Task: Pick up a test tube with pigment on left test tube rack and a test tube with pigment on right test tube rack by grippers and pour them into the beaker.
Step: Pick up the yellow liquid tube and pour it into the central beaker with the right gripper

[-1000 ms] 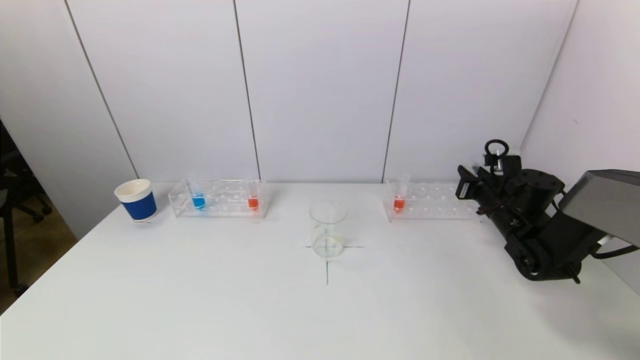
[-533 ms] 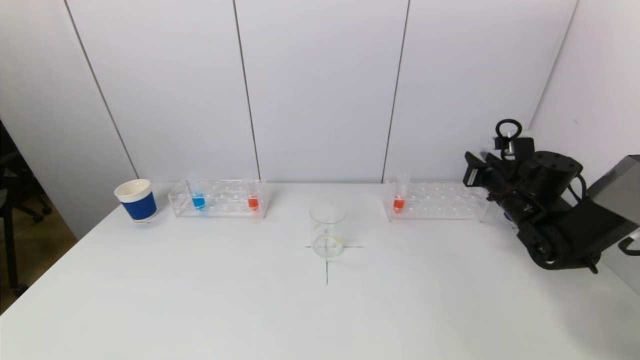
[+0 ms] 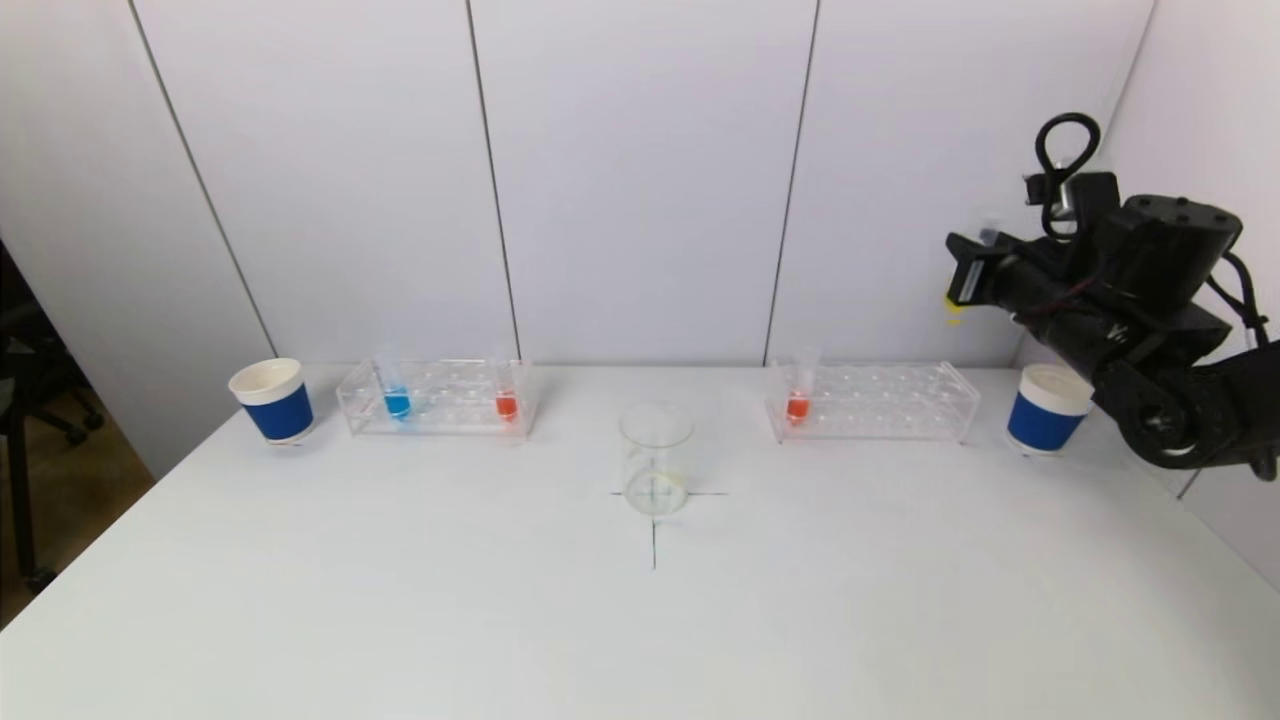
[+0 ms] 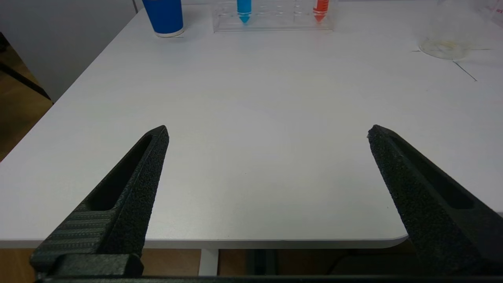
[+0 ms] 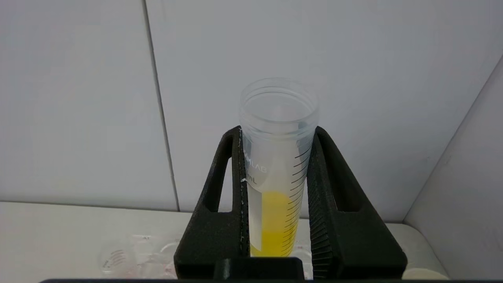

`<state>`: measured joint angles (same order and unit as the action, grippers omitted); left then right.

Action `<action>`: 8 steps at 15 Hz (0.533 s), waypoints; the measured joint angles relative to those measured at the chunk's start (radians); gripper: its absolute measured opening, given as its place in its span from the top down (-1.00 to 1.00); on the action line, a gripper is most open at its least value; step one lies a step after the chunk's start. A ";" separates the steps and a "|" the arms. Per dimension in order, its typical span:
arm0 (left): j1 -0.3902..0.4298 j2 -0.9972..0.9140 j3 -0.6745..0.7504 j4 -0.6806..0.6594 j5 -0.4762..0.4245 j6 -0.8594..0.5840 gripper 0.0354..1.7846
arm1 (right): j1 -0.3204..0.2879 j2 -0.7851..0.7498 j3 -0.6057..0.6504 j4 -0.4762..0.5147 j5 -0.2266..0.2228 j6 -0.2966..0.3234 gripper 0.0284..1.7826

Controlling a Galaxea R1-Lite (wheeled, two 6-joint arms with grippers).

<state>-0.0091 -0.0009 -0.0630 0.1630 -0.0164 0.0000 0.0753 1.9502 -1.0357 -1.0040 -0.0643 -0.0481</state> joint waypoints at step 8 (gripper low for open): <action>0.000 0.000 0.000 0.000 0.000 0.000 -0.99 | 0.156 -0.110 -0.345 0.436 -0.008 -0.032 0.48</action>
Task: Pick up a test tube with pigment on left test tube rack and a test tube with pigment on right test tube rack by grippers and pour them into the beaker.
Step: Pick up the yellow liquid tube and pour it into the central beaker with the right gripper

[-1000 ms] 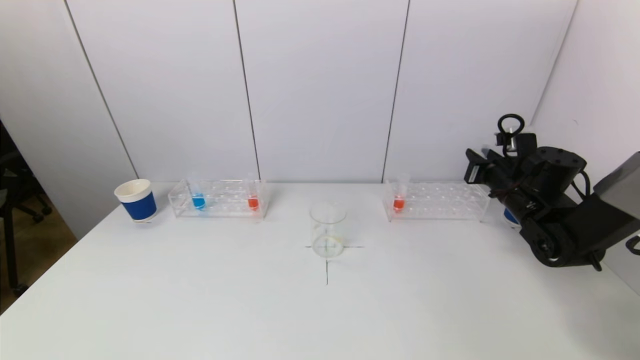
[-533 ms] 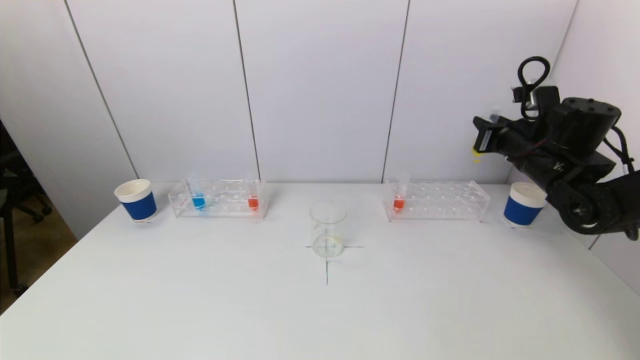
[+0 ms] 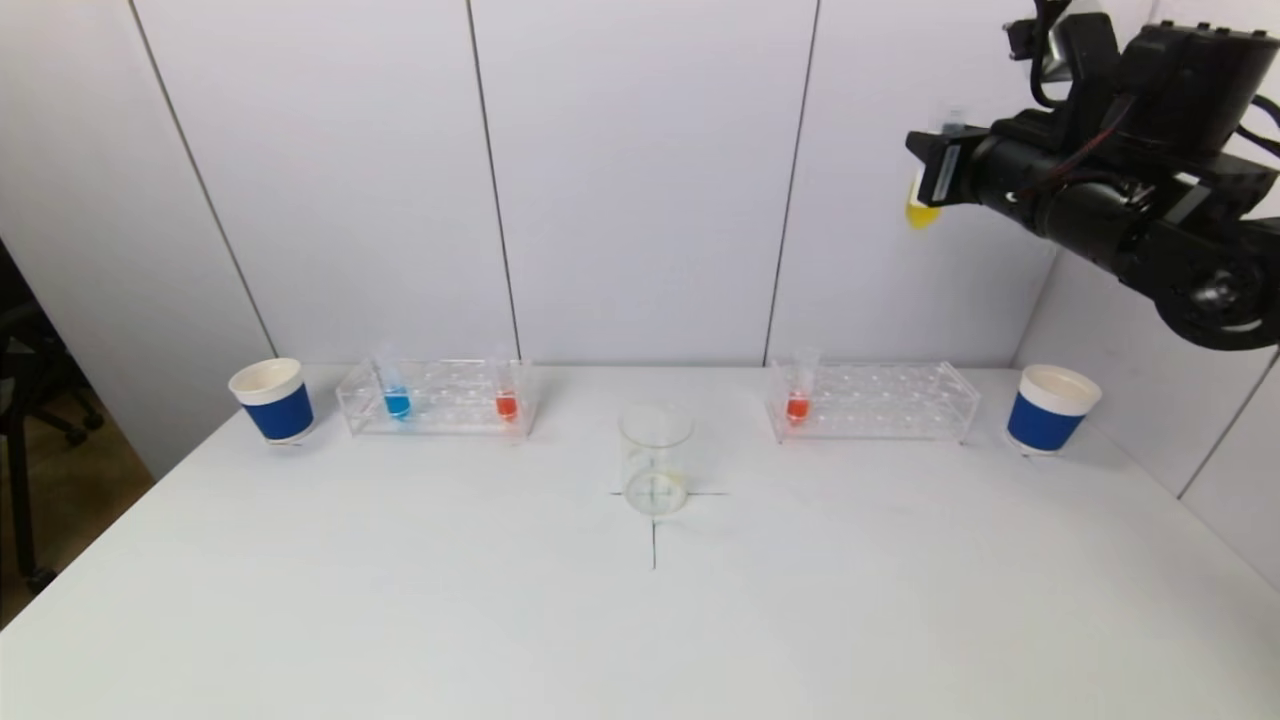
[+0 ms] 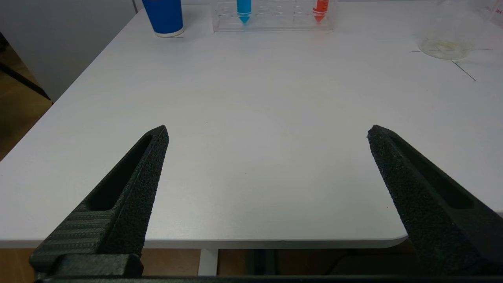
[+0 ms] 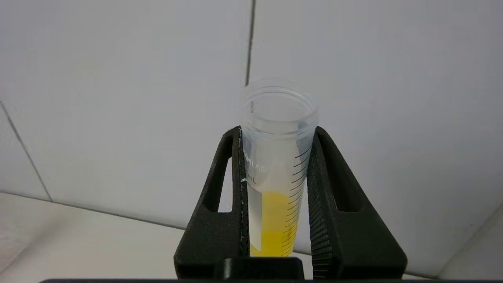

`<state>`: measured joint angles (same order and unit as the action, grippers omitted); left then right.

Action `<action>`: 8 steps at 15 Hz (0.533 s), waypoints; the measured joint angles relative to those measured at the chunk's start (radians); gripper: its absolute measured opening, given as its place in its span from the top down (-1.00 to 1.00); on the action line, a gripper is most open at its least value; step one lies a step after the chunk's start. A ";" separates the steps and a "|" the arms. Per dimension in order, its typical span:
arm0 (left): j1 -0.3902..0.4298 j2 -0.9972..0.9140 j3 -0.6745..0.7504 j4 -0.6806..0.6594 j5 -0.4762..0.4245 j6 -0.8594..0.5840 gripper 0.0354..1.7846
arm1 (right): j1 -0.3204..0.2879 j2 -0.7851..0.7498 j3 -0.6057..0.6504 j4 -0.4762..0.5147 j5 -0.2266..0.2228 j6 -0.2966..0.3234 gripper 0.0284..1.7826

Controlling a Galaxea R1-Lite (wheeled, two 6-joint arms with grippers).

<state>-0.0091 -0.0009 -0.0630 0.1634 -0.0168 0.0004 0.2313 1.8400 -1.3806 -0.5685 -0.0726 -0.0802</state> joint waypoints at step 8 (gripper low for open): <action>0.000 0.000 0.000 0.000 0.000 0.000 -0.99 | 0.192 -0.003 -0.104 0.129 0.059 -0.199 0.48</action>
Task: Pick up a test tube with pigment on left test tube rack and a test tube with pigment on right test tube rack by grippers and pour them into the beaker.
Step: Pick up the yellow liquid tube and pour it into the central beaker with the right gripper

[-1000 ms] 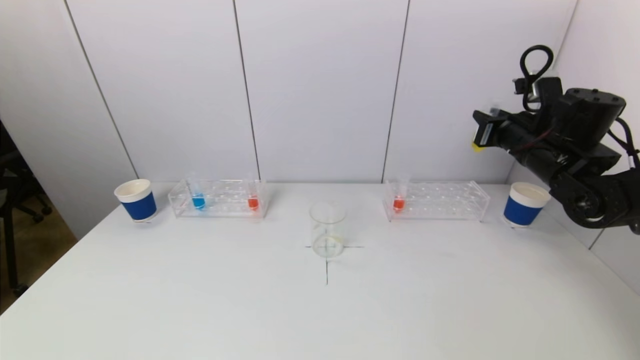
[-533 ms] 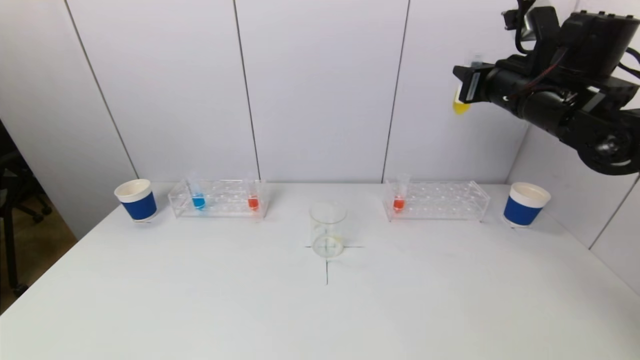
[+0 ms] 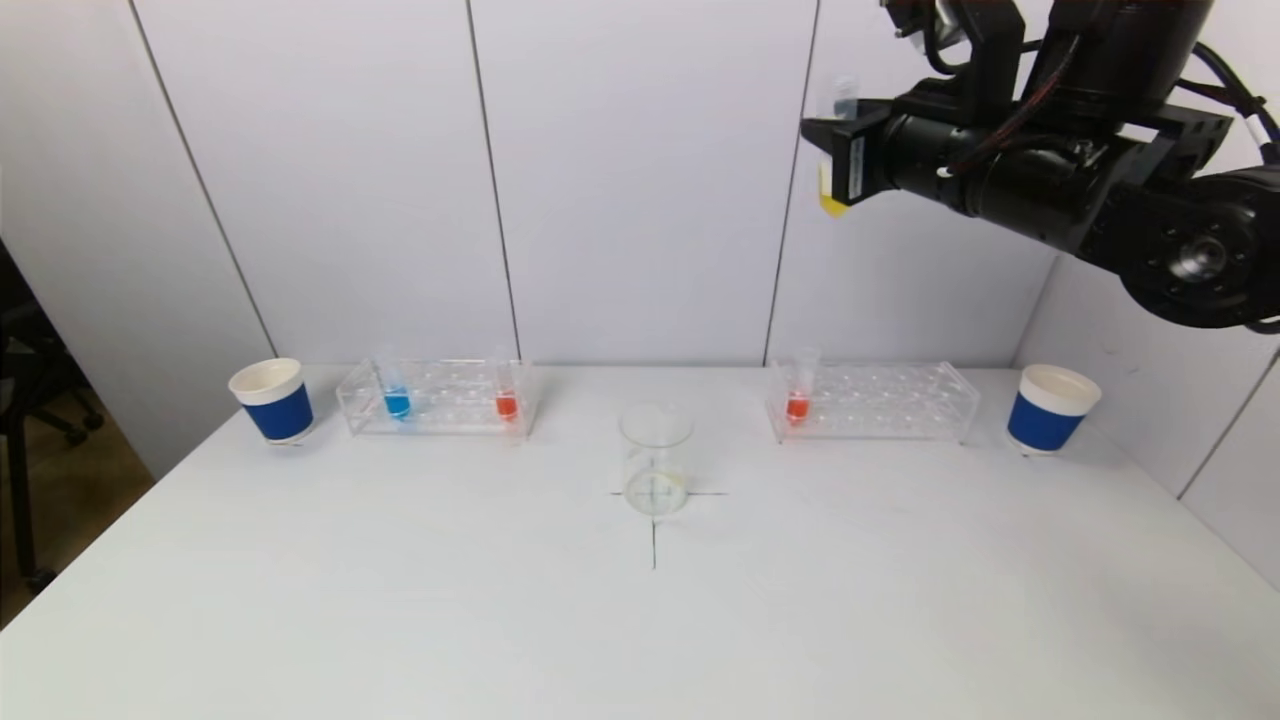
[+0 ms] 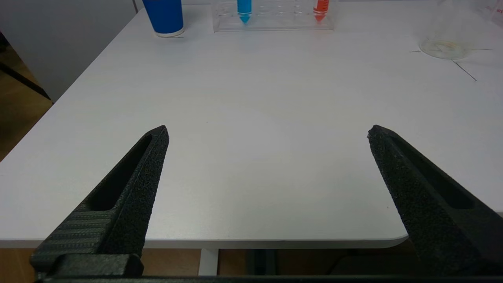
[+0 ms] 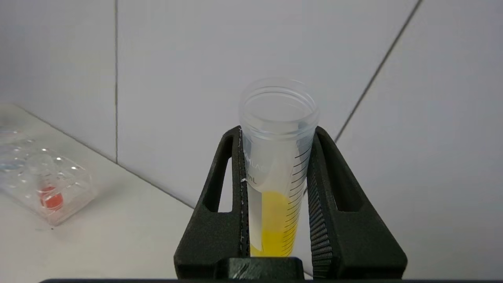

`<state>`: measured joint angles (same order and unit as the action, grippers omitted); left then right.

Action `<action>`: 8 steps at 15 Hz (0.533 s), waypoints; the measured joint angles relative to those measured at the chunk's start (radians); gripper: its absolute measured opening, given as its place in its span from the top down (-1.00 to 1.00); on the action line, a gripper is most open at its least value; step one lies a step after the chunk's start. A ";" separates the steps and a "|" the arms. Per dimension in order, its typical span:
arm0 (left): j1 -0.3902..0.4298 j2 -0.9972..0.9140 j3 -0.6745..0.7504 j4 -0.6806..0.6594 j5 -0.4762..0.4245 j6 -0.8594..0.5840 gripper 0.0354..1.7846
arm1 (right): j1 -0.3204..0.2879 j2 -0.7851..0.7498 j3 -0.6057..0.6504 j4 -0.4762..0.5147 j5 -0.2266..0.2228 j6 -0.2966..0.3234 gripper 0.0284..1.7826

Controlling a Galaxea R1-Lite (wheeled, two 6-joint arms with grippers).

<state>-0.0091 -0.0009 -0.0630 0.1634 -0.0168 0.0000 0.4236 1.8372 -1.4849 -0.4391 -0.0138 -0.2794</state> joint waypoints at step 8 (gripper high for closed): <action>0.000 0.000 0.000 0.000 0.000 0.000 -0.99 | 0.089 0.013 0.070 -0.003 0.091 -0.218 0.48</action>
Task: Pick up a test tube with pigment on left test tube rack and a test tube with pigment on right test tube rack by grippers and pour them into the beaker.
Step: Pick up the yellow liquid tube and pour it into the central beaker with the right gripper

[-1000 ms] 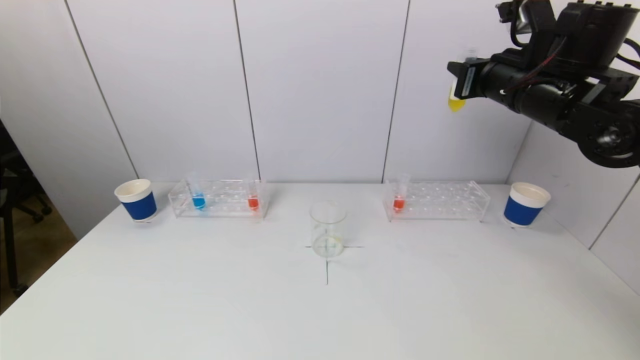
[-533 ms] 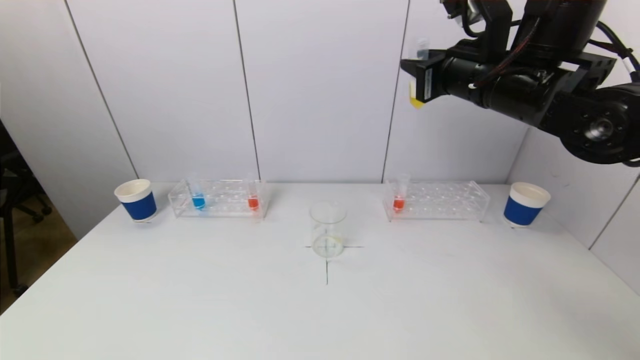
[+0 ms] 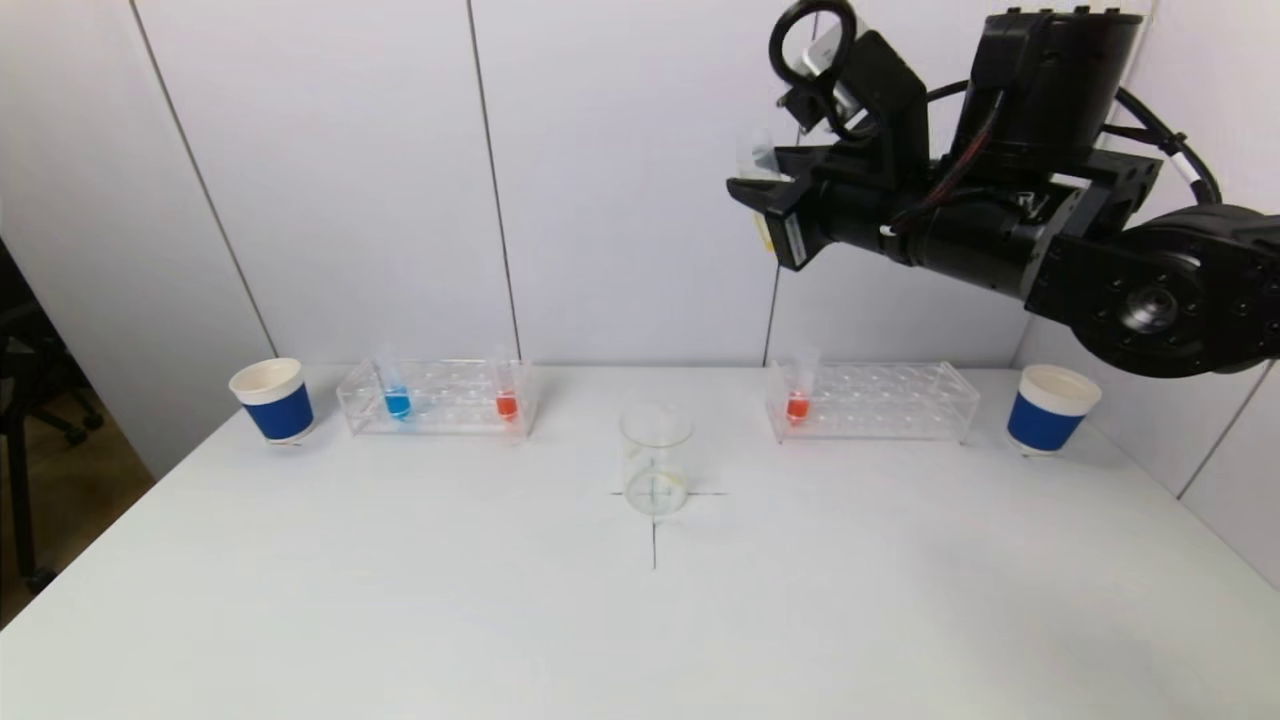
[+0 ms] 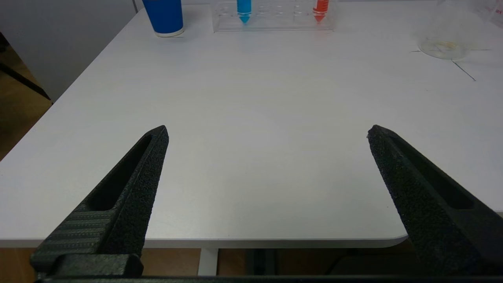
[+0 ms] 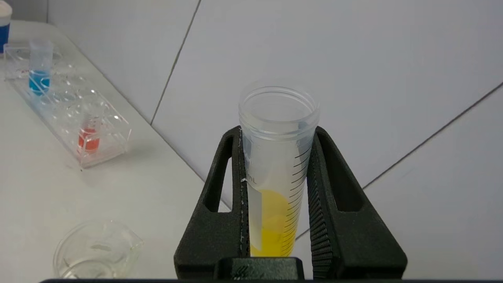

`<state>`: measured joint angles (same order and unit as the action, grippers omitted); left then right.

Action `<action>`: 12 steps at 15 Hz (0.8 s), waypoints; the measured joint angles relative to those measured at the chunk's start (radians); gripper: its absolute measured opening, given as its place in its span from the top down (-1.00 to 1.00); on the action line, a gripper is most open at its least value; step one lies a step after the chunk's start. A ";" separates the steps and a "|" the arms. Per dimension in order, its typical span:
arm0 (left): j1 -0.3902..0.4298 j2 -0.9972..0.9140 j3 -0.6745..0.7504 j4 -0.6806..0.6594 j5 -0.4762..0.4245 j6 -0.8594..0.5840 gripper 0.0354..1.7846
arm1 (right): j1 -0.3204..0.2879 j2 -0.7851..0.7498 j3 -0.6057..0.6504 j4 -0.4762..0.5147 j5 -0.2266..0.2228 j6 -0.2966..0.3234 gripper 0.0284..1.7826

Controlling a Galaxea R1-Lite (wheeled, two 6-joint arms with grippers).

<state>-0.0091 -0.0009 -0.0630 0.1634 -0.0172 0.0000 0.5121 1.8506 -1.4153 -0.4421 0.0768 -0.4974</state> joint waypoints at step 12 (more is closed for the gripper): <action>0.000 0.000 0.000 0.000 0.001 0.000 -0.99 | -0.003 0.119 0.111 -0.217 0.184 -0.275 0.48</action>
<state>-0.0091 -0.0009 -0.0630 0.1634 -0.0164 0.0000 0.5094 1.9694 -1.3043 -0.6596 0.2611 -0.7726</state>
